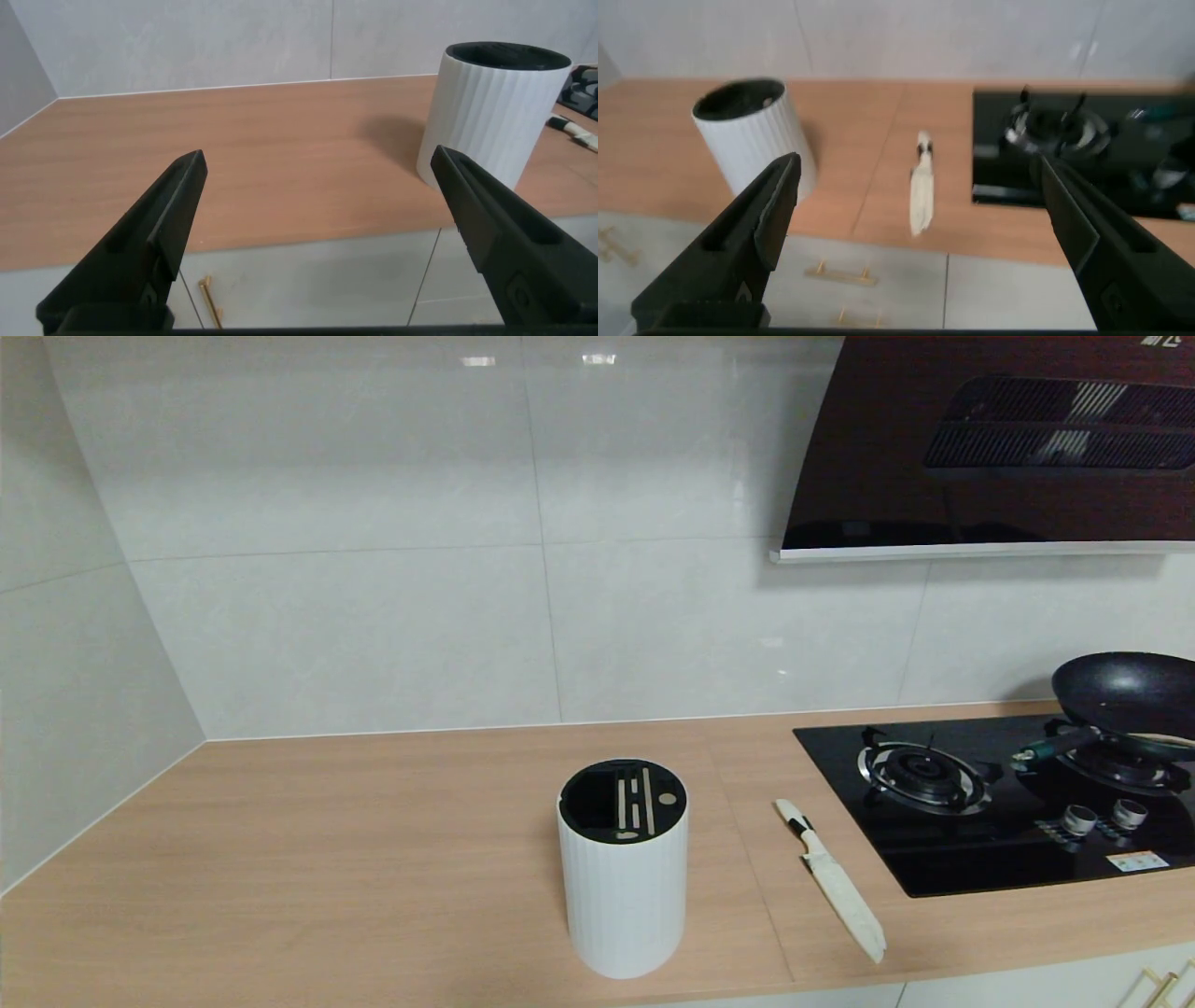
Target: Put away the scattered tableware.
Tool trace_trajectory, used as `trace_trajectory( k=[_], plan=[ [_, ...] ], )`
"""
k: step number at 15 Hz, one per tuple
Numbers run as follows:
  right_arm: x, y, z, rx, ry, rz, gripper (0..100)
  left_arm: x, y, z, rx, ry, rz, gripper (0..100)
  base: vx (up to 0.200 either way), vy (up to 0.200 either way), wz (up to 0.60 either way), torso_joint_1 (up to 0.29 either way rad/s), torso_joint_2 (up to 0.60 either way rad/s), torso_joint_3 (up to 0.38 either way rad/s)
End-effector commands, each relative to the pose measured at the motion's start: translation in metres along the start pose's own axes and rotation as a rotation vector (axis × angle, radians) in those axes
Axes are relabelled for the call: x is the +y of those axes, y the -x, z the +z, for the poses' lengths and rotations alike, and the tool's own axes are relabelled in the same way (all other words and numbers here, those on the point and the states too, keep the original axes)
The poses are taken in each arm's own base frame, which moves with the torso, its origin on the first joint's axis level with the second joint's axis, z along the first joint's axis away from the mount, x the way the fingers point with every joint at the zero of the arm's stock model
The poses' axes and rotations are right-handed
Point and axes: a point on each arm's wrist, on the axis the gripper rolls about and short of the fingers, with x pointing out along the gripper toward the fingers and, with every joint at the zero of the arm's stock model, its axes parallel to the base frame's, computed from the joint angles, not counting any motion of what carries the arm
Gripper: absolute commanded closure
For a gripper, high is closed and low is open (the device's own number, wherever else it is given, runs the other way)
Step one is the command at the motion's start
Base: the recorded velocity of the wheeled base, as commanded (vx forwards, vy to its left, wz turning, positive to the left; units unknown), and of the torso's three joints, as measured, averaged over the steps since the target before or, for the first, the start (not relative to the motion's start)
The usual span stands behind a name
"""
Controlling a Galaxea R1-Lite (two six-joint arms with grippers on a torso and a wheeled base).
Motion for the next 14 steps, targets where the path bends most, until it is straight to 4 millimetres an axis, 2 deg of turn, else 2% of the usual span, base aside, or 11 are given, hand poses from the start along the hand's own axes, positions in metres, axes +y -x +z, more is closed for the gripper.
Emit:
trace_trajectory(
  k=[1,5,11,14],
  plan=[
    [-0.008,-0.058,0.020,0.160,-0.032,0.026,0,0.000,0.000,0.000,0.001,0.000,0.001,0,0.000,0.000,0.00,0.000,0.00,0.000],
    [-0.012,-0.117,0.015,0.226,-0.051,0.056,0,0.000,0.000,0.000,0.001,0.000,0.001,0,0.000,0.000,0.00,0.000,0.00,0.000],
    [-0.011,-0.187,-0.010,0.337,-0.039,0.056,0,0.000,0.000,0.000,0.001,0.000,0.001,0,0.000,0.000,0.00,0.000,0.00,0.000],
    [-0.010,-0.237,-0.038,0.392,-0.026,0.050,0,0.000,0.000,0.000,0.001,0.000,-0.001,0,0.000,0.000,0.00,0.000,0.00,0.000]
  ],
)
